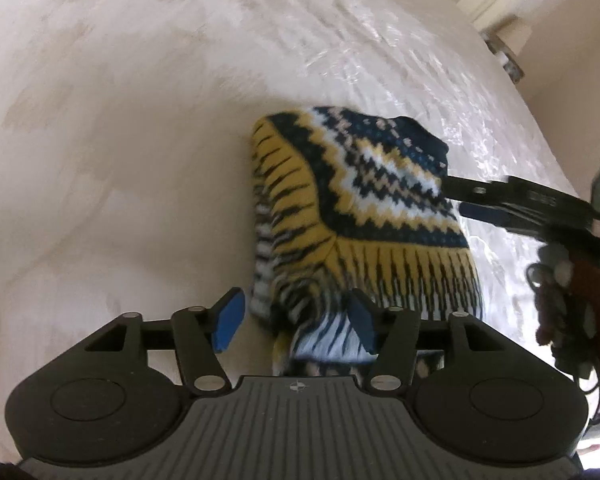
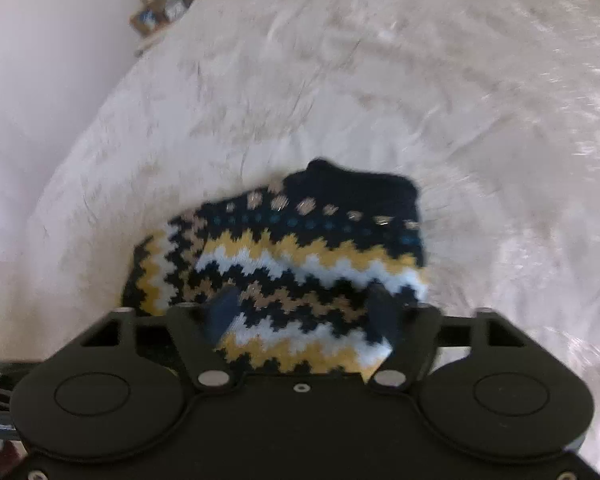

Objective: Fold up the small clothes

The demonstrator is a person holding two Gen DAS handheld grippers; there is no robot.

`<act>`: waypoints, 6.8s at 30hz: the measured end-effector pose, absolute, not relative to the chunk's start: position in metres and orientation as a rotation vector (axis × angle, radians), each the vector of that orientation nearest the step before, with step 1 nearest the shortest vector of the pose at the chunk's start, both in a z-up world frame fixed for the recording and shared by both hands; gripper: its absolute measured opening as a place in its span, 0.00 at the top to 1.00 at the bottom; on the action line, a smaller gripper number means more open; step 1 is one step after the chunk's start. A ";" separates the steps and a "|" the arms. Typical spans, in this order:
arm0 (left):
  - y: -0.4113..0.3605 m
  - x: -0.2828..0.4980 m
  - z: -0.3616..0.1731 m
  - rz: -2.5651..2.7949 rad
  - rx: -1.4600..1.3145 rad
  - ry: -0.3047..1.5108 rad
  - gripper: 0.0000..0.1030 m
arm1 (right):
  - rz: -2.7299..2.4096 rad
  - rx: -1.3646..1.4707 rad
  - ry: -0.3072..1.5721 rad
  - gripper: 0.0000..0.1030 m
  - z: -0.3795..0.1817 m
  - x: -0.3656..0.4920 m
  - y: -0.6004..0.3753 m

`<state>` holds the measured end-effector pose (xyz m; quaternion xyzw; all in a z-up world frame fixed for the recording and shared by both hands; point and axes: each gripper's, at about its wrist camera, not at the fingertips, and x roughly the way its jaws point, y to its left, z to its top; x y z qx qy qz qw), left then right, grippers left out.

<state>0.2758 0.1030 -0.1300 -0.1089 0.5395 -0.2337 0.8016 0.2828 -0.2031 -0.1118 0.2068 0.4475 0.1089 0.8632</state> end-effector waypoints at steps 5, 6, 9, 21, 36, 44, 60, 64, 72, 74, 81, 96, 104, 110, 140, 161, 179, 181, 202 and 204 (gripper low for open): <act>0.106 0.273 -0.149 -0.537 -0.340 1.229 0.41 | 0.222 0.510 0.974 0.17 -0.121 0.268 -0.223; 0.104 0.275 -0.154 -0.542 -0.366 1.243 0.41 | 0.227 0.525 0.987 0.15 -0.125 0.266 -0.226; 0.095 0.280 -0.164 -0.560 -0.399 1.268 0.40 | 0.240 0.590 1.019 0.12 -0.138 0.263 -0.231; 0.059 0.303 -0.193 -0.634 -0.490 1.364 0.18 | 0.300 0.821 1.071 0.10 -0.181 0.261 -0.234; 0.019 0.231 -0.166 -0.784 -0.449 1.395 0.60 | 0.329 0.719 1.078 0.52 -0.133 0.195 -0.236; -0.032 0.121 -0.171 -0.783 -0.417 1.425 0.60 | 0.302 0.699 1.125 0.52 -0.135 0.098 -0.278; 0.010 0.011 -0.146 -0.312 -0.292 1.210 0.52 | 0.241 0.475 1.058 0.12 -0.128 0.014 -0.299; 0.021 0.004 -0.113 -0.313 -0.229 1.130 0.52 | 0.241 0.470 1.038 0.00 -0.124 0.003 -0.298; -0.021 0.023 -0.071 -0.429 -0.115 0.974 0.32 | 0.204 0.461 1.017 0.00 -0.121 0.001 -0.291; -0.036 0.039 -0.074 -0.444 -0.078 0.971 0.31 | 0.183 0.453 1.026 0.00 -0.122 0.003 -0.291; -0.049 0.078 -0.102 -0.399 0.027 0.983 0.31 | 0.115 0.442 1.034 0.00 -0.121 0.018 -0.293; -0.010 0.101 -0.158 -0.374 -0.009 1.179 0.13 | -0.014 0.335 1.174 0.00 -0.165 0.083 -0.281; -0.005 0.109 -0.162 -0.402 -0.009 1.183 0.08 | -0.023 0.267 1.178 0.00 -0.174 0.090 -0.273; 0.001 0.094 -0.148 -0.425 0.010 1.142 0.09 | 0.009 0.266 1.097 0.00 -0.144 0.064 -0.273; 0.025 -0.015 -0.056 -0.293 0.003 0.836 0.09 | 0.042 0.295 0.846 0.00 -0.073 -0.053 -0.249; -0.017 -0.097 -0.003 -0.134 0.106 0.803 0.10 | -0.075 0.261 0.711 0.01 -0.006 -0.135 -0.230; -0.027 -0.110 -0.022 -0.109 0.129 0.929 0.10 | -0.062 0.311 0.779 0.01 -0.016 -0.152 -0.235; -0.028 -0.111 -0.022 -0.113 0.129 0.933 0.10 | -0.063 0.312 0.779 0.01 -0.016 -0.152 -0.235; -0.025 -0.110 -0.025 -0.118 0.134 0.949 0.10 | -0.055 0.317 0.797 0.01 -0.016 -0.147 -0.229; -0.024 -0.109 -0.025 -0.120 0.132 0.954 0.10 | -0.059 0.319 0.801 0.01 -0.017 -0.147 -0.229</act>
